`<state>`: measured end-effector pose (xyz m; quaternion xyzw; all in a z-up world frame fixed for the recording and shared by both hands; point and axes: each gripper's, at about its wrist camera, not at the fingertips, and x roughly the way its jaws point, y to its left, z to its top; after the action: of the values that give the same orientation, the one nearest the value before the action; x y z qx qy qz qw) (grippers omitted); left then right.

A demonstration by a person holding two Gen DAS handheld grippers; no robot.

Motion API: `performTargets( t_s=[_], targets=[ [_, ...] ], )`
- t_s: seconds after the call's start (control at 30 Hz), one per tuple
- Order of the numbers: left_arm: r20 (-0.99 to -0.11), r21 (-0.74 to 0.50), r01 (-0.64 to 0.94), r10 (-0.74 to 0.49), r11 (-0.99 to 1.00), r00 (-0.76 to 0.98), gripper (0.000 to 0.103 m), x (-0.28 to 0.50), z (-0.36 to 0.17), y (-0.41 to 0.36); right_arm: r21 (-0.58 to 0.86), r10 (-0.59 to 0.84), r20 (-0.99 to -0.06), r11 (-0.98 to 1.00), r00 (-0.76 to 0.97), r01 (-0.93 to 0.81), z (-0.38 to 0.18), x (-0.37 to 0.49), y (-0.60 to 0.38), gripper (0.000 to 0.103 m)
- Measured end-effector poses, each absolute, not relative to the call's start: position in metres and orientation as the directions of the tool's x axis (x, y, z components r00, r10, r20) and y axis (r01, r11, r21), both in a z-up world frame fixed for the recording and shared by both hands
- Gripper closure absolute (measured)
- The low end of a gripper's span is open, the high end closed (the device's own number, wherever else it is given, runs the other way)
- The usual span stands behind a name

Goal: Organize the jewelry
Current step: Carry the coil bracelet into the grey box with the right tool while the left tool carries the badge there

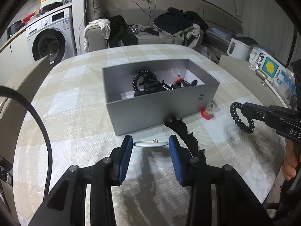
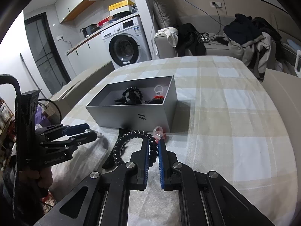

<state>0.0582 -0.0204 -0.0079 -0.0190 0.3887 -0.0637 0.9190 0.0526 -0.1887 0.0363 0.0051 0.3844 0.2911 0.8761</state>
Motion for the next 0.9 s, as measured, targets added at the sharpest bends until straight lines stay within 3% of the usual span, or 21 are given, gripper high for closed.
performTargets(
  t_s=[0.9],
  targets=[
    [-0.556, -0.115, 0.113, -0.158, 0.987, 0.816, 0.069, 0.059, 0.032, -0.012, 0.245, 0.530, -0.593, 0.836, 0.607, -0.490, 0.071, 0.075, -0.177, 0.095]
  ],
)
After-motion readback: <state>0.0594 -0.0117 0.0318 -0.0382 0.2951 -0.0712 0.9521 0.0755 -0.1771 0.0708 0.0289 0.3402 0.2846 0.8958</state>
